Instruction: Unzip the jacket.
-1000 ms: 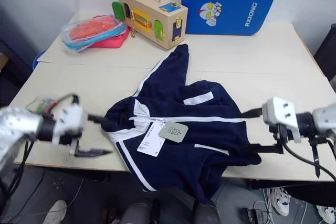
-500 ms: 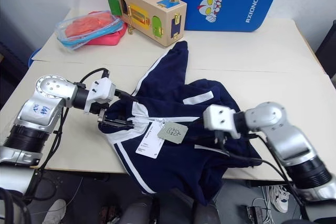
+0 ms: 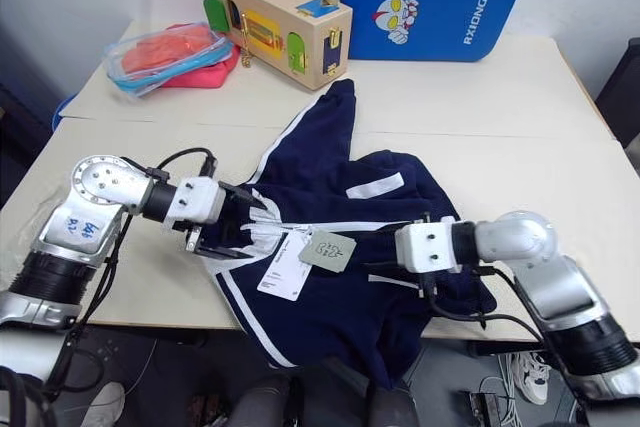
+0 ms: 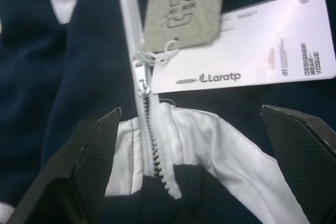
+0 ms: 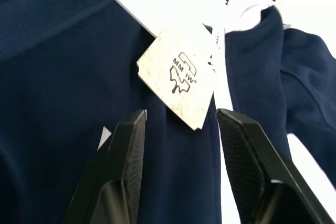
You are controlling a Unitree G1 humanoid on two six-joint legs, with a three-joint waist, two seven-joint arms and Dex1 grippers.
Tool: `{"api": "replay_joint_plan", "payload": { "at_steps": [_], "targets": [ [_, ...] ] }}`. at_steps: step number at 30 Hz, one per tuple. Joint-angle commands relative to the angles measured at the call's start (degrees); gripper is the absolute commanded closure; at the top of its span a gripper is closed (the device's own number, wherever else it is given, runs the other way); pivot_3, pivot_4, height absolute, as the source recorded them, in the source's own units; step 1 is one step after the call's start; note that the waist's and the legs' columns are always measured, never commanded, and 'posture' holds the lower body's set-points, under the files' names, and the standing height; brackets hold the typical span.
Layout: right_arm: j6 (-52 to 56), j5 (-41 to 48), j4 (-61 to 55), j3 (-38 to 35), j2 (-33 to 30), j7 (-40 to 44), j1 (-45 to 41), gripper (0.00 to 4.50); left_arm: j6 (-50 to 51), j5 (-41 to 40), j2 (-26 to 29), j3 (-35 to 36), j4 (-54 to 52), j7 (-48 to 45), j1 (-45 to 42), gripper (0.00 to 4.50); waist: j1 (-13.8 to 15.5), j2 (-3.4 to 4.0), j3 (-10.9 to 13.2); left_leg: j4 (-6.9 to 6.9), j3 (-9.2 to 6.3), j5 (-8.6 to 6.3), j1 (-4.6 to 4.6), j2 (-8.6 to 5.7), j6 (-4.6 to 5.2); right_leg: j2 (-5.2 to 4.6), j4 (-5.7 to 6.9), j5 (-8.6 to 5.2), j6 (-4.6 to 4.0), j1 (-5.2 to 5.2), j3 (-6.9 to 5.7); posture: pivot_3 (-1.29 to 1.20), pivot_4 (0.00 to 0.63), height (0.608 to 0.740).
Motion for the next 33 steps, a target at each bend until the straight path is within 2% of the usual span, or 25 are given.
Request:
{"api": "replay_joint_plan", "payload": {
  "at_steps": [1,6,10,13,20,24,27,33],
  "targets": [
    [5.18,5.48,-3.91,-5.6,-2.3,0.27,0.49,2.3,-13.92,5.86,-2.23,-3.05,3.54,1.7,-1.71,0.0,0.2,0.0,0.0,0.02,0.0,0.0,0.0,0.0,0.0,0.0,0.0,0.0,0.0,0.01,0.0,0.0,0.15,0.74],
    [9.7,6.76,-5.08,-9.01,-2.78,-2.18,-0.29,2.3,-26.99,12.39,-7.81,-6.1,14.26,7.49,-6.03,0.0,0.71,-0.01,0.0,0.06,0.02,-0.01,-0.01,-0.01,0.01,0.0,0.01,0.0,0.0,0.02,-0.02,0.0,0.15,0.74],
    [11.23,6.92,-6.14,-10.85,-3.04,-3.3,0.9,2.3,-36.32,20.19,-13.04,-7.0,23.62,18.93,-10.01,0.0,1.13,-0.02,-0.01,0.08,0.04,-0.01,-0.01,-0.03,0.02,-0.01,0.01,0.01,0.02,0.02,0.0,0.0,0.15,0.74],
    [10.94,5.94,-7.06,-11.49,-3.22,-3.51,3.09,2.3,-38.52,20.03,-16.55,-5.76,28.45,24.53,-11.86,0.0,1.36,-0.05,-0.02,0.11,0.03,-0.02,-0.02,-0.04,0.03,-0.01,0.0,0.02,0.04,0.03,-0.02,0.0,0.15,0.74],
    [12.37,6.69,-8.07,-12.95,-3.34,-3.55,4.71,2.3,-41.86,18.84,-18.58,-8.13,32.21,23.81,-12.8,0.0,1.15,-0.07,-0.01,0.14,0.03,-0.04,-0.04,-0.03,0.07,-0.02,0.01,0.03,0.06,0.02,-0.03,0.0,0.15,0.74],
    [13.08,6.74,-7.78,-13.19,-3.06,-4.2,4.44,2.3,-41.21,21.36,-20.53,-9.45,33.52,25.77,-13.27,0.0,1.2,-0.07,-0.01,0.15,0.02,-0.04,-0.04,-0.04,0.07,-0.02,0.01,0.03,0.06,0.03,-0.03,0.0,0.15,0.74],
    [12.91,6.39,-8.25,-13.24,-2.95,-4.51,5.63,2.35,-40.32,22.65,-22.18,-9.7,33.27,28.12,-13.03,0.55,1.45,-0.09,-0.01,0.16,0.0,-0.04,-0.05,-0.06,0.08,-0.02,-0.01,0.03,0.06,0.07,-0.04,0.0,0.15,0.74],
    [13.49,6.54,-8.8,-13.92,-3.13,-5.17,6.62,2.35,-40.75,17.66,-23.0,-9.6,31.27,25.83,-11.64,2.3,1.18,-0.09,-0.01,0.17,-0.02,-0.05,-0.06,-0.05,0.09,-0.03,-0.01,0.04,0.07,0.06,-0.07,0.0,0.15,0.74]
  ]
}}
